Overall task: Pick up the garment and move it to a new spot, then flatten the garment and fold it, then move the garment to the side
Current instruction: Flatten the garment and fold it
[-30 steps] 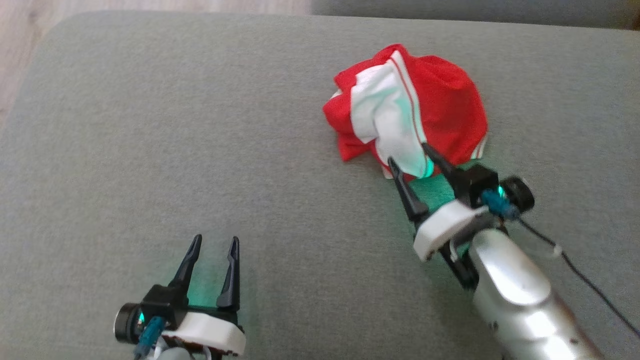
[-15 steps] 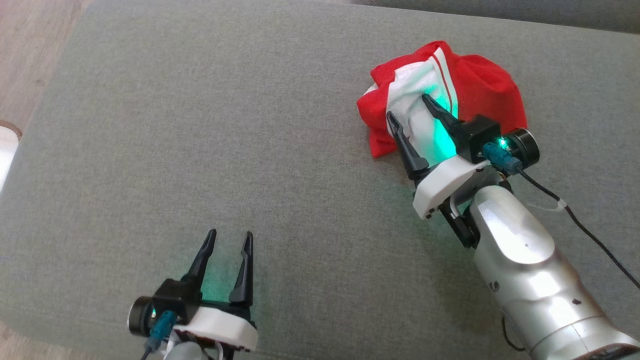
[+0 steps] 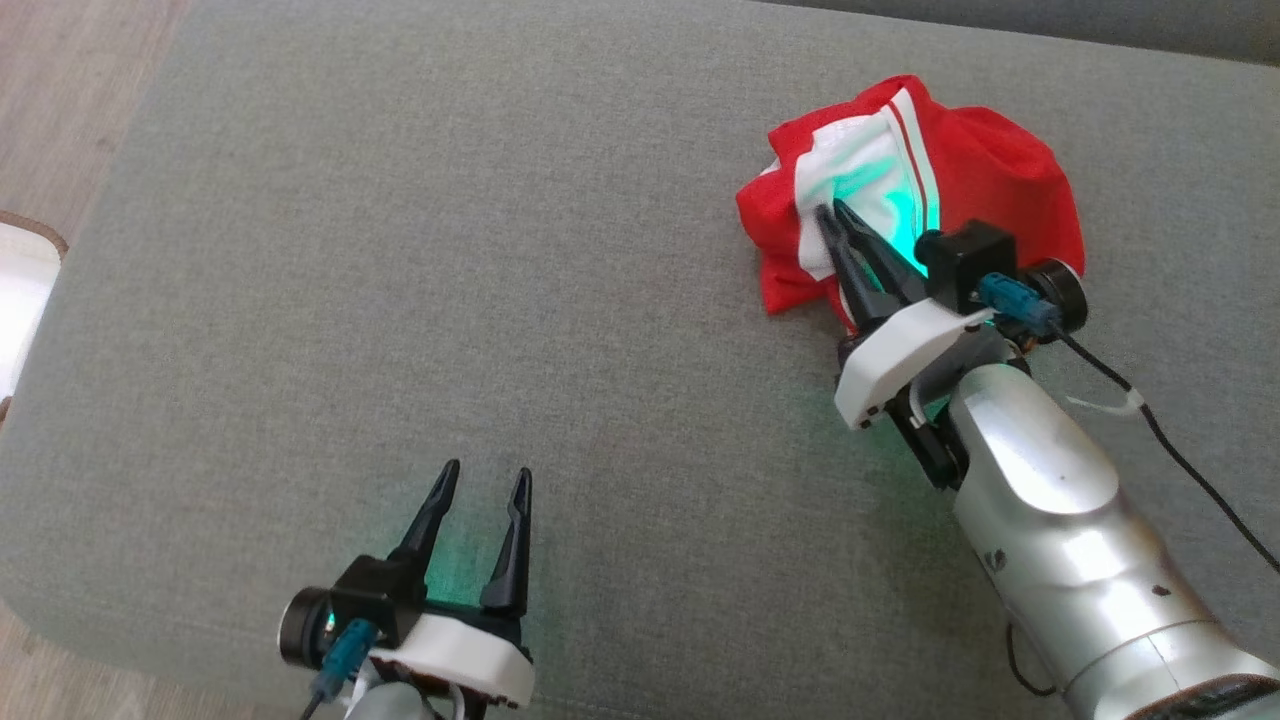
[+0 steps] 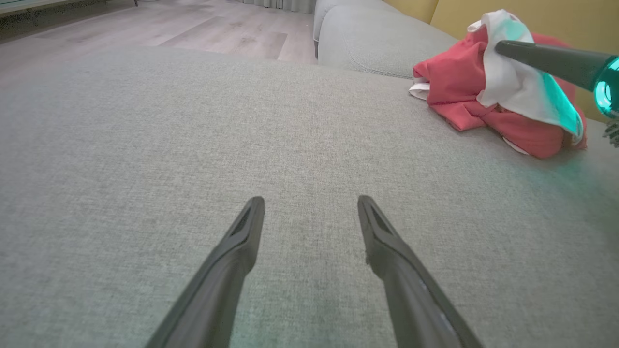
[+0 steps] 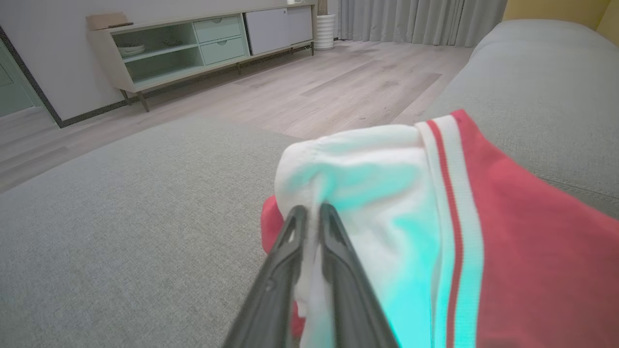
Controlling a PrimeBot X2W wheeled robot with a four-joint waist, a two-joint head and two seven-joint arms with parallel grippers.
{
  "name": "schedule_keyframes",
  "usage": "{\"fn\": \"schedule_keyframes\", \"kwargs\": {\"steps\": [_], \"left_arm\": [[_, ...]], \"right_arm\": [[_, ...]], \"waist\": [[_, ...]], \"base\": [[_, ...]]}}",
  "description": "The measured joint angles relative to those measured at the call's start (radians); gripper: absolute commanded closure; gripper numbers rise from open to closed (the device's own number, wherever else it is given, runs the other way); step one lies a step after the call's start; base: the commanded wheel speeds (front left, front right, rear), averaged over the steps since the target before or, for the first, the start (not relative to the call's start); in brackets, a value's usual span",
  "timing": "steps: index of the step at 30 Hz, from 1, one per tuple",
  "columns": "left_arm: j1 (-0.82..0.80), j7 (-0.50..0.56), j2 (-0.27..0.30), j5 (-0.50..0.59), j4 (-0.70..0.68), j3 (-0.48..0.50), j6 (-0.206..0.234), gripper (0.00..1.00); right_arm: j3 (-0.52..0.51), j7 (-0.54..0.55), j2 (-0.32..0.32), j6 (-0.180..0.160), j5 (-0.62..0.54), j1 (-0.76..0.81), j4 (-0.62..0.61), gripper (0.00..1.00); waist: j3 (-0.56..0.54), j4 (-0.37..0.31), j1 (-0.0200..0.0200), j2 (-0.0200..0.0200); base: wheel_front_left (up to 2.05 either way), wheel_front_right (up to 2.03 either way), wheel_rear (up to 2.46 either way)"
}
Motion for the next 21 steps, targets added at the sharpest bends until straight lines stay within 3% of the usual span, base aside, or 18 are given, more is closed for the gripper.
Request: {"fn": "schedule_keyframes", "kwargs": {"steps": [7,11,17,18,21], "left_arm": [[-0.007,0.000,0.000,0.000,0.016,0.002,-0.001,0.00],[-0.006,0.000,0.000,0.000,0.021,0.003,-0.002,0.00],[-0.005,0.000,0.000,0.000,0.024,-0.004,-0.007,0.00],[-0.005,0.000,0.000,0.000,0.028,-0.008,-0.010,0.00],[0.000,0.000,0.000,0.000,0.029,-0.010,-0.011,0.00]], "right_arm": [[-0.021,-0.028,-0.001,0.000,0.003,-0.015,-0.001,1.00],[0.038,-0.041,-0.007,0.000,0.069,-0.031,-0.069,1.00],[0.201,-0.048,-0.007,0.000,0.275,-0.174,-0.364,1.00],[0.188,-0.049,-0.007,0.000,0.333,-0.247,-0.452,1.00],[0.108,-0.052,-0.007,0.000,0.389,-0.312,-0.522,1.00]], "waist": [[-0.017,0.005,-0.0001,0.0000],[-0.029,0.007,-0.0002,0.0000],[-0.045,0.009,-0.0001,0.0000],[-0.051,0.012,-0.0001,0.0000],[-0.063,0.017,-0.0002,0.0000]], "base": [[0.00,0.00,0.00],[0.00,0.00,0.00],[0.00,0.00,0.00],[0.00,0.00,0.00],[0.00,0.00,0.00]]}}
